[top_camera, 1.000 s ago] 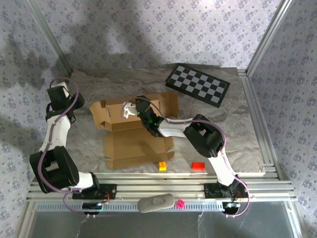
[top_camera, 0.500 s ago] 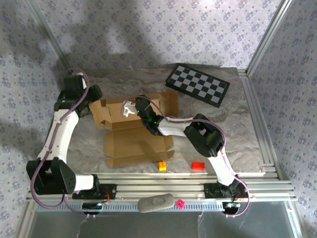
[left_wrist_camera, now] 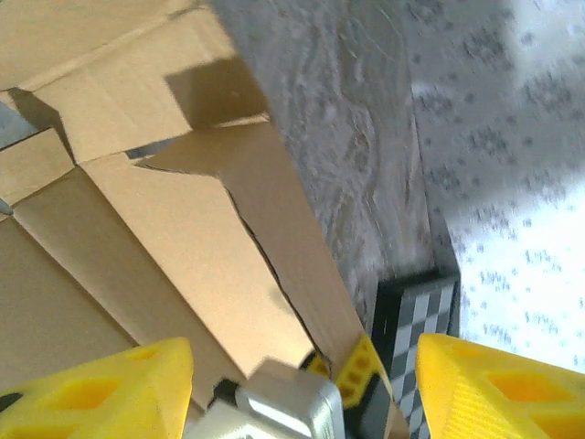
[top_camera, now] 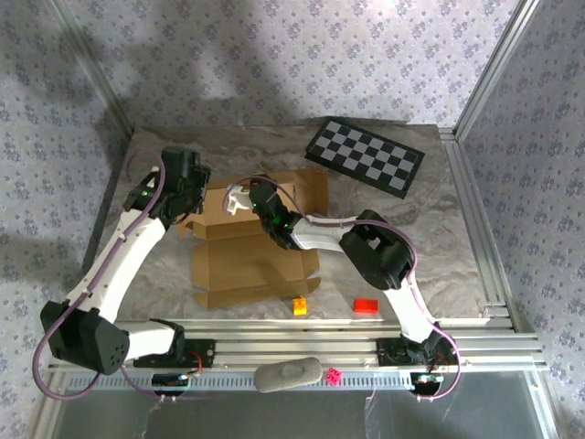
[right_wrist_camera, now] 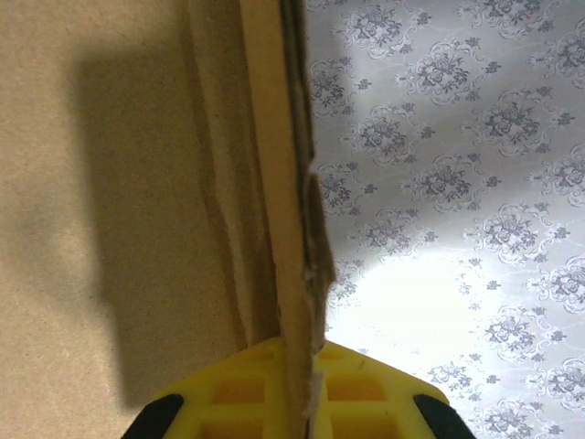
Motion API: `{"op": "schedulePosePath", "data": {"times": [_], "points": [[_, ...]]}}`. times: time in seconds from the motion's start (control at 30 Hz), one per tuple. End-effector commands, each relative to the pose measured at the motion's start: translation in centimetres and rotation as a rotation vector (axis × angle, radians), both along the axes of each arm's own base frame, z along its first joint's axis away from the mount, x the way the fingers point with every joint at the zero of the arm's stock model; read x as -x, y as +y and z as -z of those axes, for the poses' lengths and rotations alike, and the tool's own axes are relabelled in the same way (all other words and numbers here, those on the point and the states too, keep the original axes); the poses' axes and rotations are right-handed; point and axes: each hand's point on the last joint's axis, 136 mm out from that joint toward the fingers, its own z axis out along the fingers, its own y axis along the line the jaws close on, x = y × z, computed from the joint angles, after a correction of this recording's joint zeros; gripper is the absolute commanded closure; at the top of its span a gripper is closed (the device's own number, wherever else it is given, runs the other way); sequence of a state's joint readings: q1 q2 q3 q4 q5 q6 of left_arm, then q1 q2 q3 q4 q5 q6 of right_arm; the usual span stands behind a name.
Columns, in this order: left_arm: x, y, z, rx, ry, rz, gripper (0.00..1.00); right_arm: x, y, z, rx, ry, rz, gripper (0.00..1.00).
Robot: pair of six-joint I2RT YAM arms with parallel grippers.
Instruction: Fold the paper box
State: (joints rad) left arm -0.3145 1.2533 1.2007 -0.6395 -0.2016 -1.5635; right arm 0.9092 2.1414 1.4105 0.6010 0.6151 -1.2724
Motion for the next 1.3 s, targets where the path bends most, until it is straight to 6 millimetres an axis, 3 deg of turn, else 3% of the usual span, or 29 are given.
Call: {"op": "schedulePosePath", "data": {"times": [0.0, 0.13, 0.27, 0.37, 0.47, 0.63, 0.8, 0.9, 1.0, 1.13, 1.2, 1.27], "points": [[-2.0, 0.3, 0.2, 0.127, -0.074, -0.160, 0.35, -0.4, -0.1, -0.9, -0.046, -0.008, 0.024, 1.00], [-3.1, -0.5, 2.4, 0.179, -0.050, -0.184, 0.35, -0.3, 0.1, -1.0, -0.051, -0.007, 0.021, 1.00], [-4.7, -0.1, 2.9, 0.167, -0.098, -0.210, 0.39, -0.2, 0.2, -1.0, -0.052, -0.007, 0.017, 1.00], [-5.9, -1.1, 4.2, 0.195, -0.090, -0.188, 0.44, -0.2, 0.1, -0.9, -0.053, -0.004, 0.017, 1.00], [-6.1, -1.3, 5.4, 0.202, -0.088, -0.202, 0.53, -0.1, 0.2, -0.9, -0.057, -0.003, 0.015, 1.00], [-6.6, -0.7, 5.7, 0.171, -0.128, -0.219, 0.67, 0.0, 0.2, -0.9, -0.061, -0.003, 0.016, 1.00], [-5.7, -0.9, 7.0, 0.167, -0.113, -0.225, 0.82, -0.1, 0.3, -1.1, -0.067, -0.004, 0.017, 1.00], [-5.2, -0.4, 7.5, 0.157, -0.121, -0.240, 0.98, -0.1, 0.3, -1.3, -0.072, -0.008, 0.018, 1.00], [-5.0, 0.2, 7.3, 0.131, -0.147, -0.252, 1.00, -0.2, 0.4, -1.9, -0.095, -0.013, 0.025, 1.00], [-4.8, 0.9, 6.8, 0.102, -0.216, -0.275, 1.00, 0.0, 0.3, -4.3, -0.193, -0.031, 0.058, 0.45], [-4.9, 1.1, 6.7, 0.099, -0.253, -0.285, 1.00, 0.6, 0.0, -6.4, -0.293, -0.037, 0.090, 0.34], [-5.1, 1.3, 6.6, 0.100, -0.291, -0.296, 1.00, 2.1, -0.3, -8.1, -0.397, -0.001, 0.111, 0.31]]}}
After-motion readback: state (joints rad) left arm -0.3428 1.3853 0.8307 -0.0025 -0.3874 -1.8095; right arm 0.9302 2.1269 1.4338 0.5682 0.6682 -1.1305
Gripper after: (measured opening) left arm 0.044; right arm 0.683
